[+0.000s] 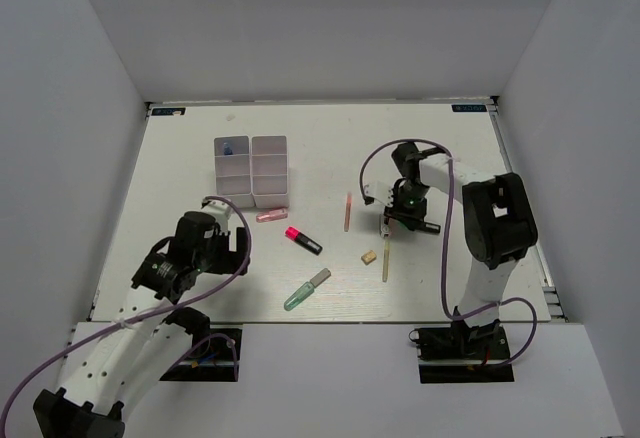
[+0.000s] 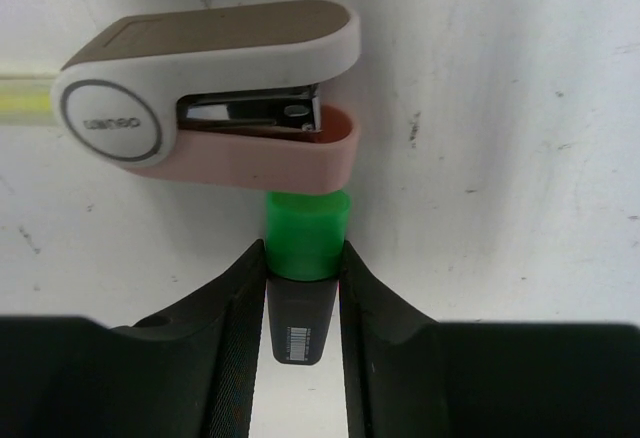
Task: Sort the stationery into containers
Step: Pick up the pen from the center of the board, then place the pen in the storage box.
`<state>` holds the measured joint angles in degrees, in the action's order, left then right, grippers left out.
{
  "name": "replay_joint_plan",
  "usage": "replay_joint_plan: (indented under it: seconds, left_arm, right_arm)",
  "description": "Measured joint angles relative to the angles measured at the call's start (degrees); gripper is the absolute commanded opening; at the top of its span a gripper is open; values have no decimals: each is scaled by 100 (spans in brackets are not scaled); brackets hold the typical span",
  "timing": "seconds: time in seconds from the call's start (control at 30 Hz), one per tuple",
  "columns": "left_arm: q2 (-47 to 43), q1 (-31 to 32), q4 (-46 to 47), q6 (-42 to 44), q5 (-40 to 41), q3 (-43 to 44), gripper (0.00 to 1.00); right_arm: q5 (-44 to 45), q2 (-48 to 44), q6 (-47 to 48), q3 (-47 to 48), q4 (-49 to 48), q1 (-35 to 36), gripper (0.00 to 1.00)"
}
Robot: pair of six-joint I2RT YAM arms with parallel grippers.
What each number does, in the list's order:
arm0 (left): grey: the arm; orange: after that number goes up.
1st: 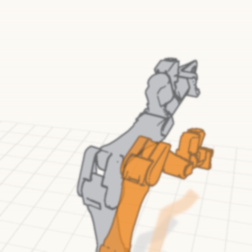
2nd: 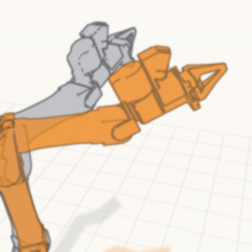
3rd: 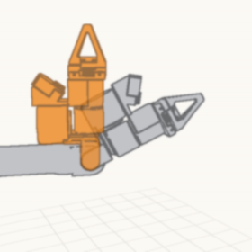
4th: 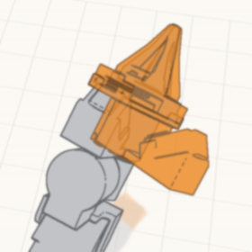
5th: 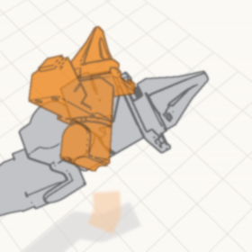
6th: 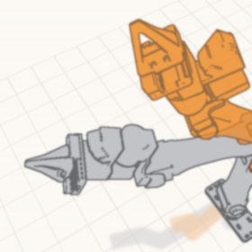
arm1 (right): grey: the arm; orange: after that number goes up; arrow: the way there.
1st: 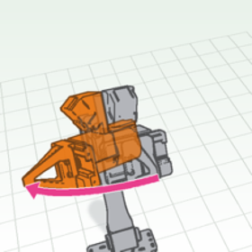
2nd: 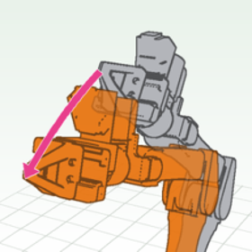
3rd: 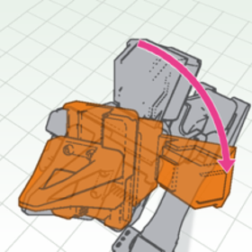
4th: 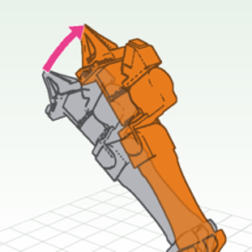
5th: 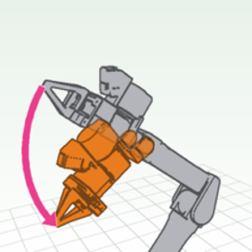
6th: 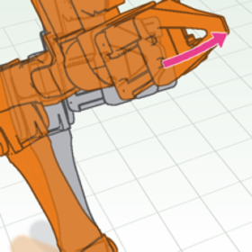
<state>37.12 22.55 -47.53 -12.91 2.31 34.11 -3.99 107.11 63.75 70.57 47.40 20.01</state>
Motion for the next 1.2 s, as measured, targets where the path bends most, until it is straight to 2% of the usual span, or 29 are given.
replay_joint_plan:
  seconds: [0.17,0.43,0.53,0.6,0.7,0.83,1.0,1.2]
  left_arm:
    - [-157,0,17,0,13,-35,99]
    - [-568,-52,111,0,144,-177,99]
    - [-758,-98,208,0,243,-219,99]
    - [-940,-136,262,0,332,-273,99]
    - [-1119,-168,304,-2,496,-302,99]
    - [-1196,-234,374,-2,664,-356,99]
    - [-1134,-354,413,0,741,-369,99]
    - [-1032,-553,431,2,734,-369,99]
  right_arm:
    - [-138,37,-256,553,570,24,0]
    - [-994,562,-953,4207,1370,358,0]
    - [-1464,785,-1128,5062,1366,680,0]
    - [-1814,855,-1274,5237,1154,949,0]
    - [-2437,861,-1696,5034,409,1285,0]
    - [-3252,914,-2752,4350,-1340,1545,0]
    - [-3836,1497,-4057,4437,-3390,1567,0]
    - [-4186,1996,-4968,4437,-5268,1565,0]
